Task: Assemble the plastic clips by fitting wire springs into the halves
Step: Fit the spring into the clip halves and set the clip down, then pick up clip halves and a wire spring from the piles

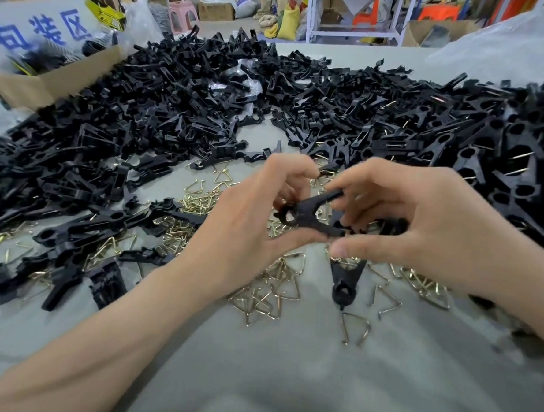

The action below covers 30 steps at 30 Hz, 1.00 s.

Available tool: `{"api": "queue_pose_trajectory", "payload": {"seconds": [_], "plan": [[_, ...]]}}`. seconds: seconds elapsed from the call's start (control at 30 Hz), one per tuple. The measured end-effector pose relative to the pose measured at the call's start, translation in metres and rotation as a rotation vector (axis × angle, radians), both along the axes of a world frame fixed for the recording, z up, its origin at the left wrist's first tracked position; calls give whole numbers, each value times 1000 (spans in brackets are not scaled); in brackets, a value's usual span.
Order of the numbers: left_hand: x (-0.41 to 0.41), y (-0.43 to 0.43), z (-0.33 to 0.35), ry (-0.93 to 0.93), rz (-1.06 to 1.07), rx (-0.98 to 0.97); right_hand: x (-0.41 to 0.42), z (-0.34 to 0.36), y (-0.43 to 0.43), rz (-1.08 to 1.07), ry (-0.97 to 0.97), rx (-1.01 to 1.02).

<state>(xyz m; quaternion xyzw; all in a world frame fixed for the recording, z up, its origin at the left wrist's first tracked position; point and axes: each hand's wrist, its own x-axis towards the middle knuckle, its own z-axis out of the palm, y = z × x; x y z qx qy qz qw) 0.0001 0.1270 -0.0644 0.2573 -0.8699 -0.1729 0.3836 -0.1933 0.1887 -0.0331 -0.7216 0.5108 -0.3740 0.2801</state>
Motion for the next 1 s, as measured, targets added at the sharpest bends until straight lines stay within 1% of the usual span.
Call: {"api": "queue_pose_trajectory", "payload": {"seconds": [0.07,0.13,0.27,0.4,0.43,0.5,0.57,0.6,0.67,0.73,0.83,0.87,0.9,1.0], "plan": [[0,-2,-1,-22,-21,-32,0,0,0,-26,184,-97],[0,-2,-3,-19,-38,-36,1,-1,0,-43,318,-159],[1,-5,-6,-49,-62,-64,-2,-5,-1,-48,465,-325],[6,-13,-2,-99,-94,-22,-5,-11,-2,-93,556,-460],[8,-15,-1,-91,-91,-25,-5,-11,-3,-98,556,-464],[14,-23,3,-17,-28,-66,-6,-10,-3,-108,518,-397],[20,-32,7,65,137,-78,-8,-5,-3,-172,452,-280],[23,-37,7,71,246,-54,-11,-3,-3,-215,427,-254],[31,-48,5,-23,463,18,-20,4,-4,-301,404,-265],[38,-56,-1,-194,598,103,-32,14,-4,-400,423,-329],[43,-60,-4,-348,585,230,-60,30,-3,-629,463,-473],[43,-59,-4,-380,571,251,-70,34,-2,-709,481,-475],[43,-58,-5,-407,565,261,-80,37,-3,-785,517,-430],[41,-56,-4,-413,552,216,-100,41,-2,-1023,662,-156]]}}
